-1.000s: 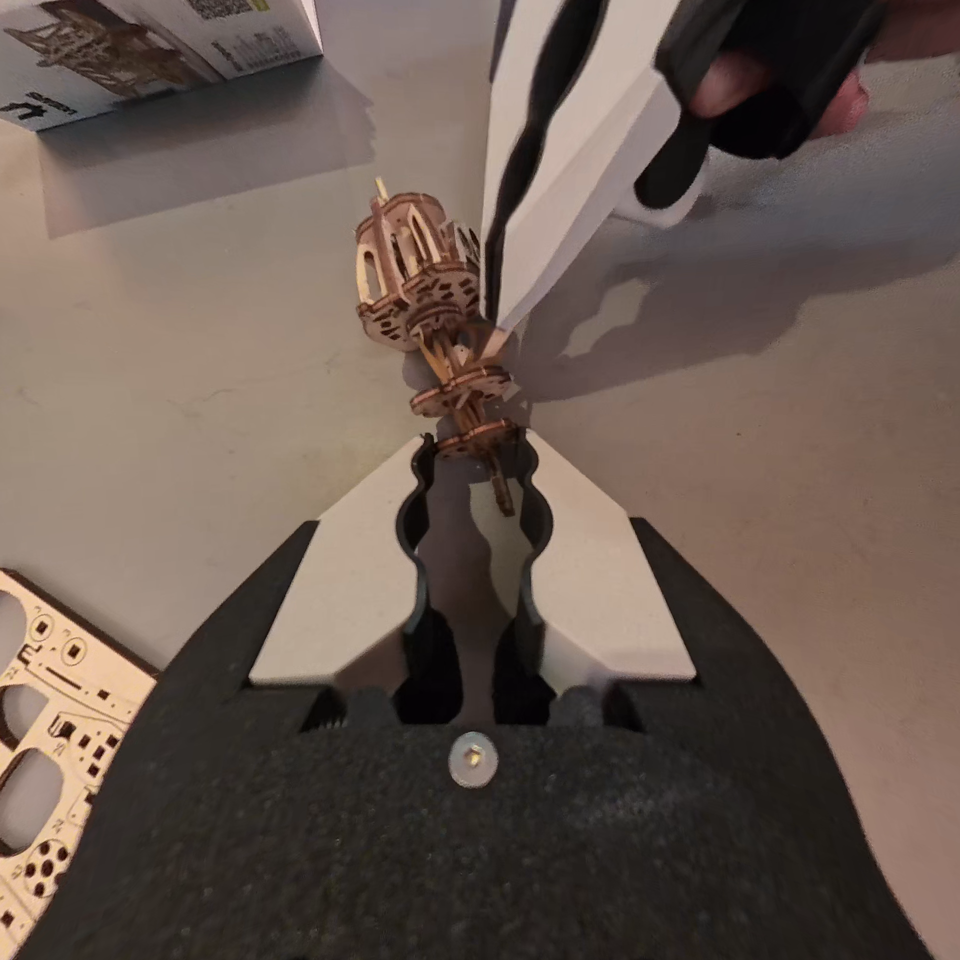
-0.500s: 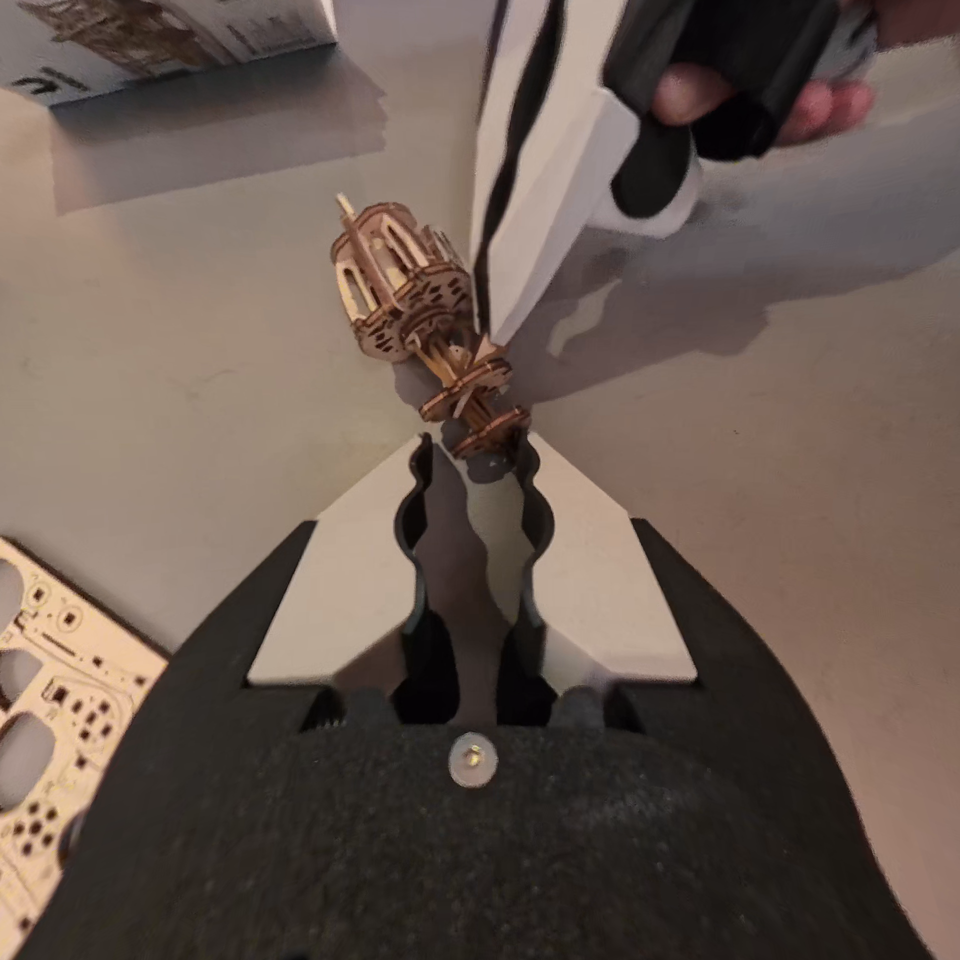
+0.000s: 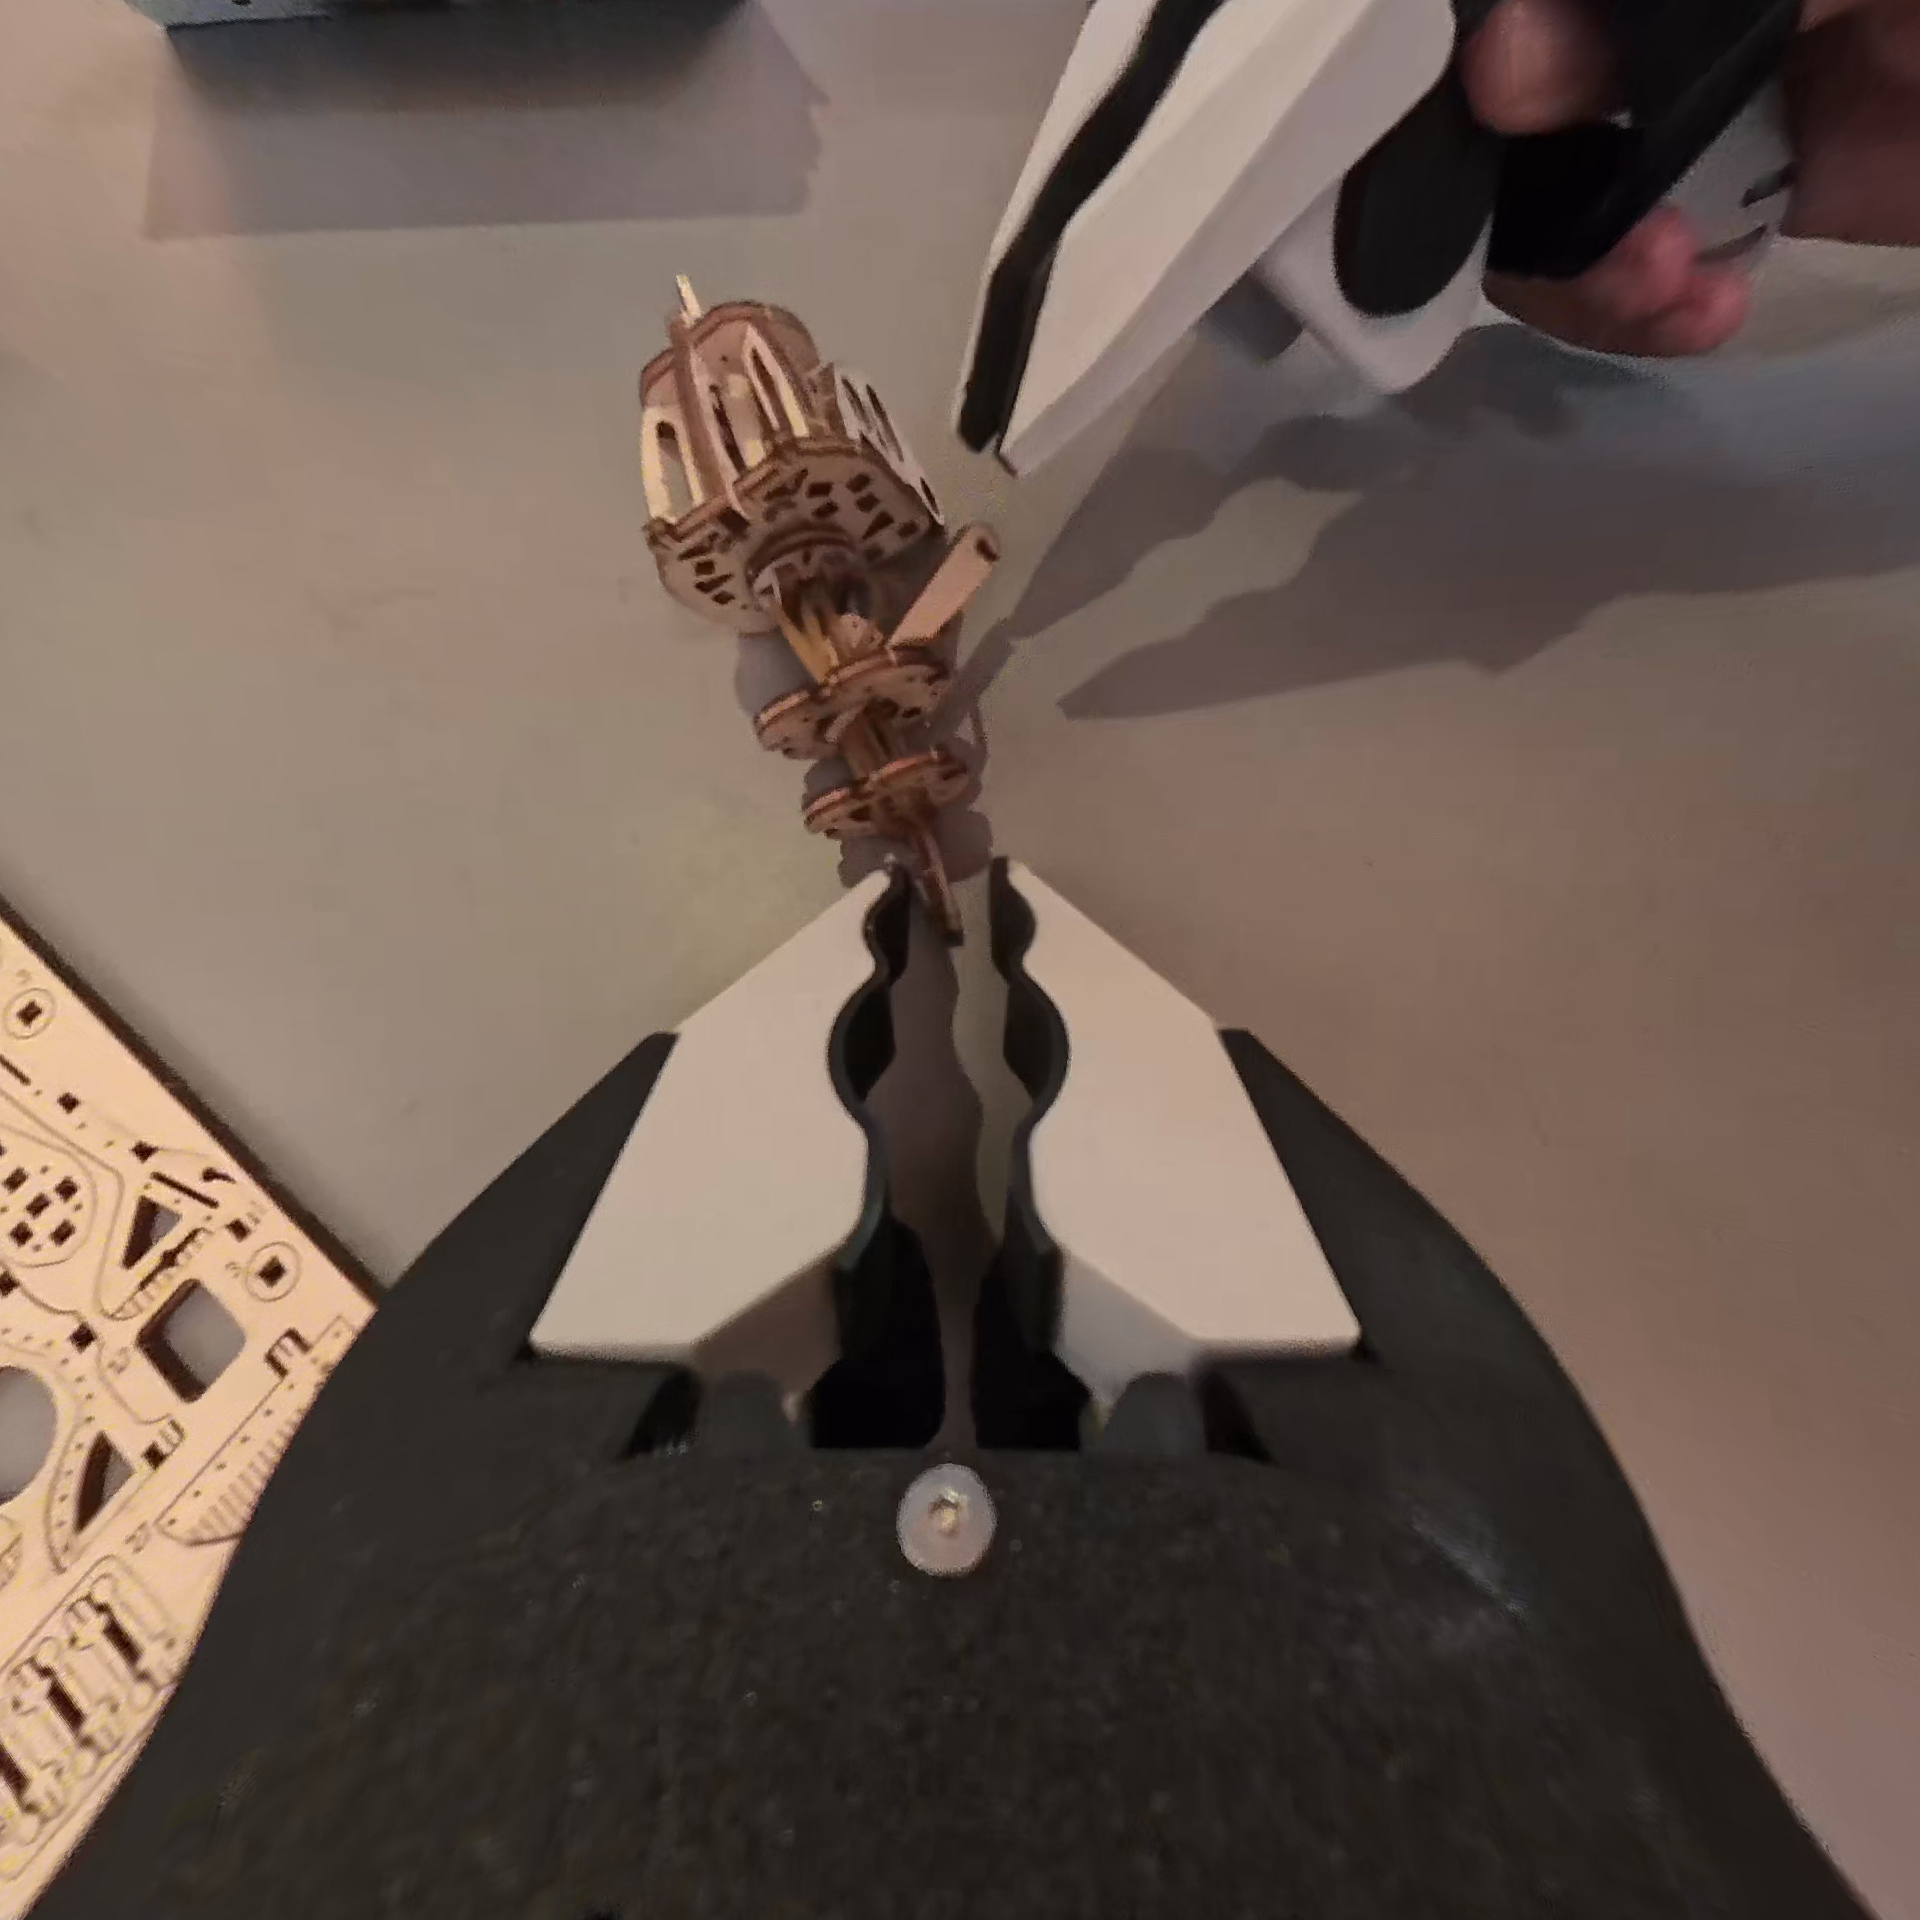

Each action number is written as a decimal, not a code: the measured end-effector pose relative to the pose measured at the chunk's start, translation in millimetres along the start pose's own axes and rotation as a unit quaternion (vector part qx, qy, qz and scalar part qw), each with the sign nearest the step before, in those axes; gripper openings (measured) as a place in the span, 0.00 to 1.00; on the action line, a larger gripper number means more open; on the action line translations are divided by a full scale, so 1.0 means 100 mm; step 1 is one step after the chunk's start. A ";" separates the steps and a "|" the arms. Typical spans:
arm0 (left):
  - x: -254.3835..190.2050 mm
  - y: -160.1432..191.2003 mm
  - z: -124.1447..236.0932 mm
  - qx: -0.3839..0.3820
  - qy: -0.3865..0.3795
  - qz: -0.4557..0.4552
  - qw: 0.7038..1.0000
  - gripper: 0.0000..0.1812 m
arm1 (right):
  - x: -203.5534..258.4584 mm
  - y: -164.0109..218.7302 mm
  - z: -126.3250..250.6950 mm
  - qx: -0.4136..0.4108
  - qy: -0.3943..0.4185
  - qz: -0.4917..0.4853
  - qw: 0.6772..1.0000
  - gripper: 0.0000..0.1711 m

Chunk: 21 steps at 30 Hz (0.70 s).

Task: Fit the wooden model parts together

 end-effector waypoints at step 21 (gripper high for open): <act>0.06 -0.01 -0.04 -0.002 0.009 -0.052 0.999 0.01 | 0.18 0.06 -0.11 0.105 0.056 0.175 0.977 0.02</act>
Point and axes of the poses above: each gripper's, where its closed fingertips meet, z back along the fingers, y out of its underside, x = y × z across the jaws, the point moved 10 cm from there along z, back along the fingers, and after that the axes turned 14 degrees about -x, right-handed, at the moved point
